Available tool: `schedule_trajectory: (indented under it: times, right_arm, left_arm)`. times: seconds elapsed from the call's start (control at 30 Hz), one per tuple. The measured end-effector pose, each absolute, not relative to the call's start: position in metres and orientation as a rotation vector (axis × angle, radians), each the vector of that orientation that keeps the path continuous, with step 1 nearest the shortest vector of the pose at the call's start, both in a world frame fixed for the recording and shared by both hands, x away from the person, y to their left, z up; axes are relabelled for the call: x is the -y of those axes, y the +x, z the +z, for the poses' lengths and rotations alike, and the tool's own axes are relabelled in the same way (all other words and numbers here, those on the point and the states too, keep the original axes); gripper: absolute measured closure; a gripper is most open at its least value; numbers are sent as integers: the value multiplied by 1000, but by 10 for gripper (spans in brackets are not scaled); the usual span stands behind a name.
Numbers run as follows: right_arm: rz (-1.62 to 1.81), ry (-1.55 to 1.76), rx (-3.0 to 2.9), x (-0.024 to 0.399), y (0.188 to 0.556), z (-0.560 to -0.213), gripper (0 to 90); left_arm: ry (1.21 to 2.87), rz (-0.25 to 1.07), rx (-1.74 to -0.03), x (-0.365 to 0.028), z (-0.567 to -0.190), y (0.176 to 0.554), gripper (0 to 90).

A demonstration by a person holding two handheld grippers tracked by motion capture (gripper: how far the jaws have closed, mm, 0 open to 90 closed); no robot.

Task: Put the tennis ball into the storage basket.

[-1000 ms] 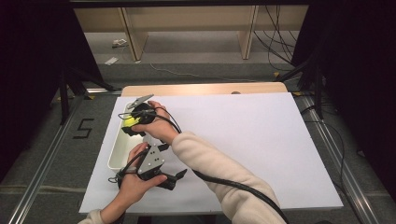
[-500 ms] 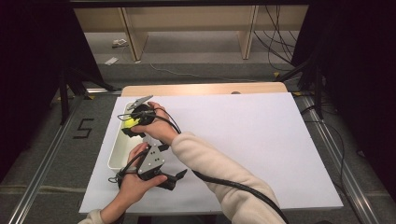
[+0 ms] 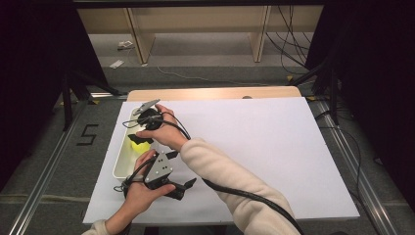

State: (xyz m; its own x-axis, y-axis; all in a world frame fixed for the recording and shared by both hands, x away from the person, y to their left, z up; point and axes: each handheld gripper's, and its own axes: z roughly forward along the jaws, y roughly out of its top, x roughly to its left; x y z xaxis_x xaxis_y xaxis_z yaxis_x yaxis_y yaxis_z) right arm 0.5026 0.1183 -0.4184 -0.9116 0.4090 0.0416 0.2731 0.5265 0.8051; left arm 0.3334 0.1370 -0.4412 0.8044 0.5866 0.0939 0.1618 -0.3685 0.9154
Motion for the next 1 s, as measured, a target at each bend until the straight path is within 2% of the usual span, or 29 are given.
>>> schedule_trajectory:
  times: [1.0]
  right_arm:
    - [1409,636,-2534,-74,497,-397,184]
  left_arm:
    - [1932,503,-557,-136,-441,333,0]
